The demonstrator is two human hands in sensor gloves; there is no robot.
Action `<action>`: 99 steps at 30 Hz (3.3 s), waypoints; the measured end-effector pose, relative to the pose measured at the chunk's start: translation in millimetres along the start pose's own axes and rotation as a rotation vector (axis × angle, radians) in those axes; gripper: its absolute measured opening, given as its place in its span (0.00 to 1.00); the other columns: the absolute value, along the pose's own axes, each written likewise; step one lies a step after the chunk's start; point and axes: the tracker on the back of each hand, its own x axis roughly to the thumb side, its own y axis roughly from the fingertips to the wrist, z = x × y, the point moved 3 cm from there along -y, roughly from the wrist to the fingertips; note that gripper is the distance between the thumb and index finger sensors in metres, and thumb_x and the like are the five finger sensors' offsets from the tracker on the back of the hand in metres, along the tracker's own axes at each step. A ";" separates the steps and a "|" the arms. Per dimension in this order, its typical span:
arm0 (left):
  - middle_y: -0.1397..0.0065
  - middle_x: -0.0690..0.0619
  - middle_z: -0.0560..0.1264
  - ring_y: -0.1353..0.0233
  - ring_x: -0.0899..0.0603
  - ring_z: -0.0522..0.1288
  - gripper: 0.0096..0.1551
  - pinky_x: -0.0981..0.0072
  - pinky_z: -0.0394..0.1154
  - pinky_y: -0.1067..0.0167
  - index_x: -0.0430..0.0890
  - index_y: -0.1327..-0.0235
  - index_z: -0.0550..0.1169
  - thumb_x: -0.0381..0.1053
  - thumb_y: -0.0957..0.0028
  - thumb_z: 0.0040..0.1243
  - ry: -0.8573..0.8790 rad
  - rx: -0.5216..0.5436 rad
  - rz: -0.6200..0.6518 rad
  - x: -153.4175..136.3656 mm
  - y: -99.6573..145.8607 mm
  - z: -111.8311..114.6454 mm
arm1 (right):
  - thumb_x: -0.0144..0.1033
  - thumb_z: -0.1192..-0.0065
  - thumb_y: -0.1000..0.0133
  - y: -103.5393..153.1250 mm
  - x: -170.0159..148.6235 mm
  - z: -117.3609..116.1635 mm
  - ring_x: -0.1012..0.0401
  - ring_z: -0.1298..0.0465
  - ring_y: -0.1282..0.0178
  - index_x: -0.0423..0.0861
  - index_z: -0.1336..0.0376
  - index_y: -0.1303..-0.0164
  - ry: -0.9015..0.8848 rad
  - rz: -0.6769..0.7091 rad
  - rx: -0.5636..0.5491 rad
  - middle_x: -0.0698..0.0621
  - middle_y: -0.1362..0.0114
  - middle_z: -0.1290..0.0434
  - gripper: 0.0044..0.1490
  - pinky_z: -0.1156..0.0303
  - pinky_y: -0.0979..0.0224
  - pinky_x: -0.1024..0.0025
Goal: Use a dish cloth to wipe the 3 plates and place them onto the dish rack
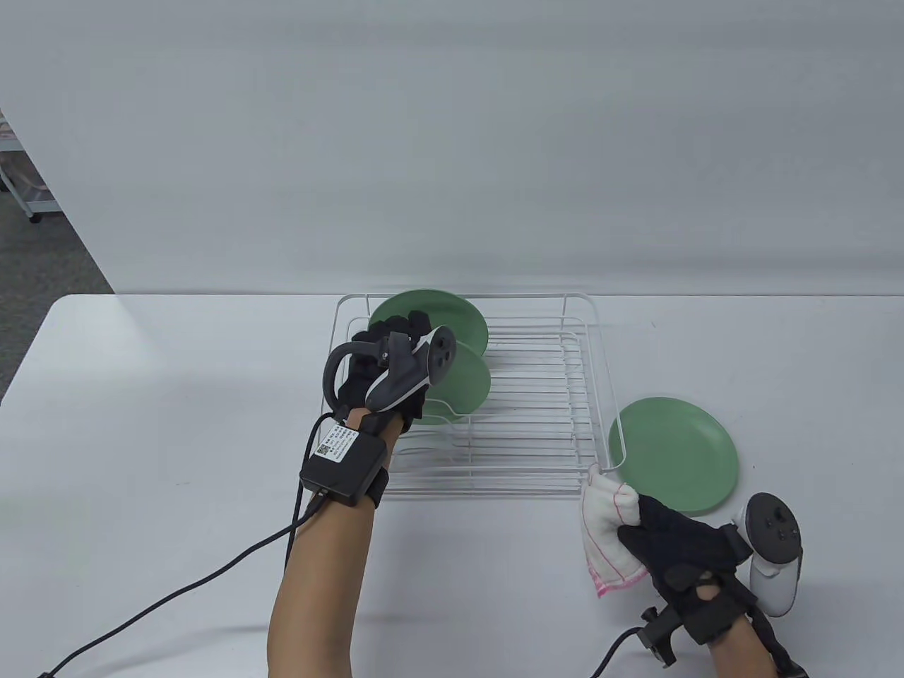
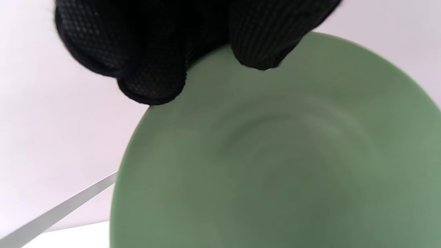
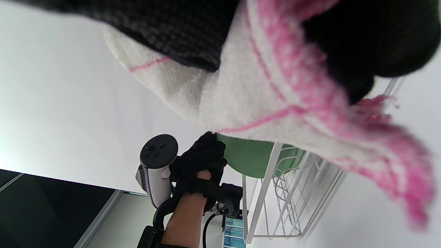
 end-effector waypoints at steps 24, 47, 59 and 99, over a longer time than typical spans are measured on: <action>0.16 0.40 0.54 0.19 0.31 0.62 0.61 0.31 0.68 0.31 0.49 0.20 0.52 0.72 0.59 0.64 0.255 0.145 0.757 85.4 275.0 -29.2 | 0.34 0.31 0.54 2.0 -23.6 -93.7 0.37 0.20 0.49 0.46 0.36 0.31 -0.203 -0.163 0.117 0.37 0.36 0.24 0.38 0.22 0.49 0.42; 0.25 0.40 0.71 0.32 0.32 0.79 0.35 0.36 0.77 0.40 0.48 0.26 0.66 0.52 0.47 0.62 1.573 0.075 0.037 -85.4 218.7 -3.8 | 0.41 0.33 0.52 -13.2 50.6 24.1 0.31 0.33 0.35 0.39 0.39 0.29 0.689 -0.029 -0.477 0.30 0.24 0.39 0.41 0.35 0.37 0.30; 0.25 0.38 0.70 0.34 0.31 0.79 0.35 0.36 0.77 0.41 0.46 0.26 0.66 0.53 0.47 0.62 1.613 0.036 -0.091 -104.3 214.3 11.0 | 0.54 0.28 0.54 -40.5 -60.7 119.5 0.40 0.25 0.48 0.39 0.55 0.23 0.861 -0.919 -0.667 0.34 0.30 0.36 0.60 0.24 0.50 0.47; 0.22 0.37 0.64 0.28 0.28 0.72 0.36 0.32 0.73 0.37 0.46 0.25 0.64 0.52 0.46 0.60 1.325 0.198 0.036 -85.5 224.2 -13.1 | 0.30 0.31 0.55 -22.0 85.0 14.6 0.51 0.14 0.84 0.33 0.43 0.32 0.244 -0.021 -0.517 0.33 0.42 0.22 0.41 0.17 0.84 0.60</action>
